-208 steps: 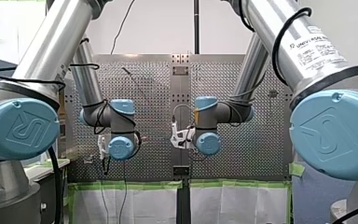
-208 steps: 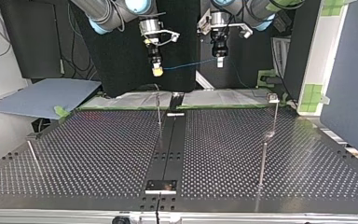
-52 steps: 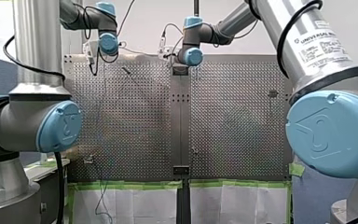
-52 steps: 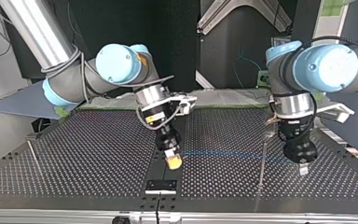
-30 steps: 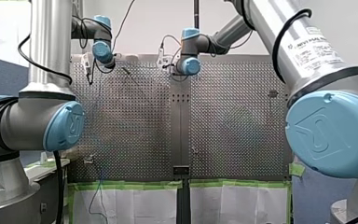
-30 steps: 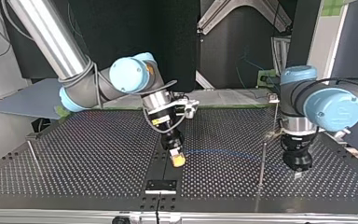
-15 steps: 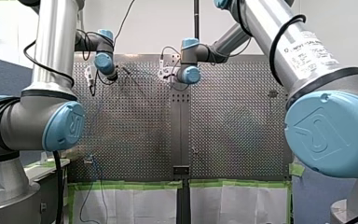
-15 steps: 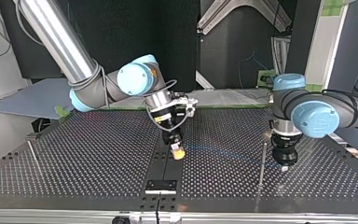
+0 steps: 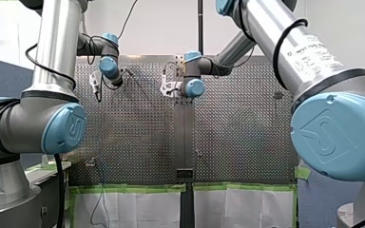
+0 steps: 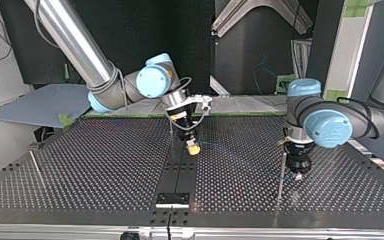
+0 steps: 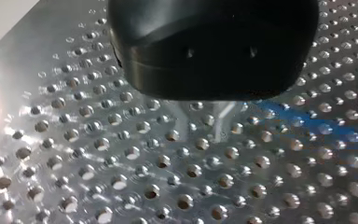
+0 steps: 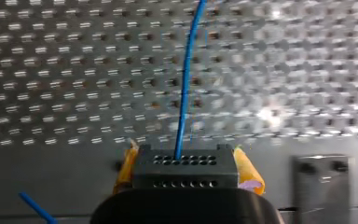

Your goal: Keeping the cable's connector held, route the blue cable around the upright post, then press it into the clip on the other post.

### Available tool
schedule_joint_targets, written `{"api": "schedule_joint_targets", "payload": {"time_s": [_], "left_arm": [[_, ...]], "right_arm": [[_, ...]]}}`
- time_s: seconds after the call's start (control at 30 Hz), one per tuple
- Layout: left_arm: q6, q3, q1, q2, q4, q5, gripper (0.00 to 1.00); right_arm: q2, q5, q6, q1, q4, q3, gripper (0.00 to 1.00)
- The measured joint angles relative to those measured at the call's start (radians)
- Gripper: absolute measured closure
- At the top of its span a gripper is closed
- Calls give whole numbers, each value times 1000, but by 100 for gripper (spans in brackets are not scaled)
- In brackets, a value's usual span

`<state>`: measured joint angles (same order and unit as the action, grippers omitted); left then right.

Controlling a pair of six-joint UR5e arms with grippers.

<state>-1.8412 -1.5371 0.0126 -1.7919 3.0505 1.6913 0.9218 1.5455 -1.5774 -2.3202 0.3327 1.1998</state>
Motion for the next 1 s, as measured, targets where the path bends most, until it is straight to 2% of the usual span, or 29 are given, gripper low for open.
{"api": "schedule_joint_targets", "payload": {"time_s": [0.07,0.1,0.13,0.17,0.23,0.5,0.63,0.8,1.0], "left_arm": [[-17,0,-4,-1,7,17,11],[-23,0,-5,-2,9,22,11],[-30,0,-7,-4,10,26,11],[-38,0,-8,-6,11,27,5],[-47,0,-12,-10,10,24,1],[-60,0,-23,-56,7,-22,1],[-60,0,-25,-63,3,-22,1],[-62,0,-24,-68,-8,-18,1],[-65,0,-24,-69,-19,-19,1]], "right_arm": [[-5,7,1,0,2,17,100],[-8,11,1,-1,3,24,100],[-13,15,2,-1,4,33,100],[-17,19,2,-1,4,40,100],[-28,28,4,-2,5,57,100],[-71,67,17,-7,18,120,100],[-77,82,11,-6,48,154,100],[-83,85,-1,-3,92,199,100],[-114,90,1,-1,144,251,100]]}}
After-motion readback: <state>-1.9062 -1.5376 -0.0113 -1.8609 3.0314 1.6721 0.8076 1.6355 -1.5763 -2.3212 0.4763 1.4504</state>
